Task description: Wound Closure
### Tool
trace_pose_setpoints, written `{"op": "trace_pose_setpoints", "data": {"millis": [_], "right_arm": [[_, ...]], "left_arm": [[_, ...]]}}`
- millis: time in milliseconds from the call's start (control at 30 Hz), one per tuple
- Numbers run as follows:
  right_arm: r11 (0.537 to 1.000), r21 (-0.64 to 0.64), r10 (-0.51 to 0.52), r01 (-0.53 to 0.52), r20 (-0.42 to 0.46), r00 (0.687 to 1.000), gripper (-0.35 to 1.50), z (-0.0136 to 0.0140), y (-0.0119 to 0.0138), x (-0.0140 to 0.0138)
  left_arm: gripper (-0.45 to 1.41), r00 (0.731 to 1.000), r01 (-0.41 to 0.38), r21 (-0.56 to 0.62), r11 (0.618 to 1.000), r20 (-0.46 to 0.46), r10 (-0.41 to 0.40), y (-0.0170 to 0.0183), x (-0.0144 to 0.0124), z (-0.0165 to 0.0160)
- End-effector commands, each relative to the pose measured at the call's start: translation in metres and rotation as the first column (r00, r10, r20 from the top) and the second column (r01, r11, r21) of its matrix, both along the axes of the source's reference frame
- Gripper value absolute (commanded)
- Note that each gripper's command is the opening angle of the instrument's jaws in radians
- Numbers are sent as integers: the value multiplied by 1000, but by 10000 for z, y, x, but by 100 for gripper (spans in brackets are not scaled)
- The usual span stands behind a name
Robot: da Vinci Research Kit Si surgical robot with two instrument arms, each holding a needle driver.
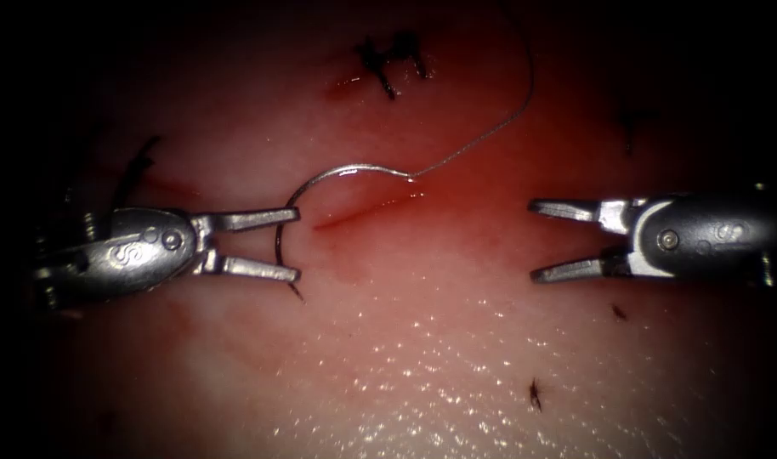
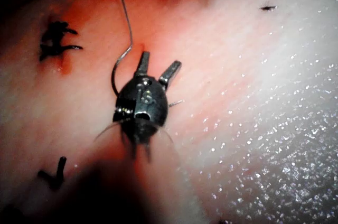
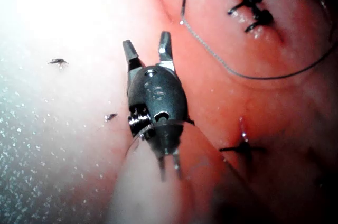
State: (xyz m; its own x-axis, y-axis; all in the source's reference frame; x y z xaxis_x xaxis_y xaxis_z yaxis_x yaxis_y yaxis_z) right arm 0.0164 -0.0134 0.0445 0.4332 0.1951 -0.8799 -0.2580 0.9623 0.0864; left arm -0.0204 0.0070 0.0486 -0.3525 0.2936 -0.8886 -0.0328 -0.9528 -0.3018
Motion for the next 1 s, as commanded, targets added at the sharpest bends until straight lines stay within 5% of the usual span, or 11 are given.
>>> {"op": "trace_pose_setpoints", "data": {"millis": [33, 400, 633, 733, 1000], "right_arm": [[1000, 2, -2, 2, -2, 1000, 46, 5, -5, 7], [1000, 5, -2, 2, -3, 1000, 49, 1, -6, 6], [1000, 7, -4, 4, -5, 1000, 51, 0, -6, 6], [1000, 7, -4, 4, -5, 1000, 51, 0, -6, 6], [1000, 8, -5, 5, -9, 1000, 51, -1, -6, 8]], "left_arm": [[41, 1000, -2, 3, 1000, -1, 2, -3, -6, 5], [48, 998, 10, 17, 1000, -56, -9, -5, -8, 2], [48, 988, -89, -31, 996, -133, 84, -9, -3, 6], [46, 963, -161, -47, 986, -225, 146, -5, -2, 10], [56, 844, -356, -51, 933, -447, 297, 13, 1, 24]]}}
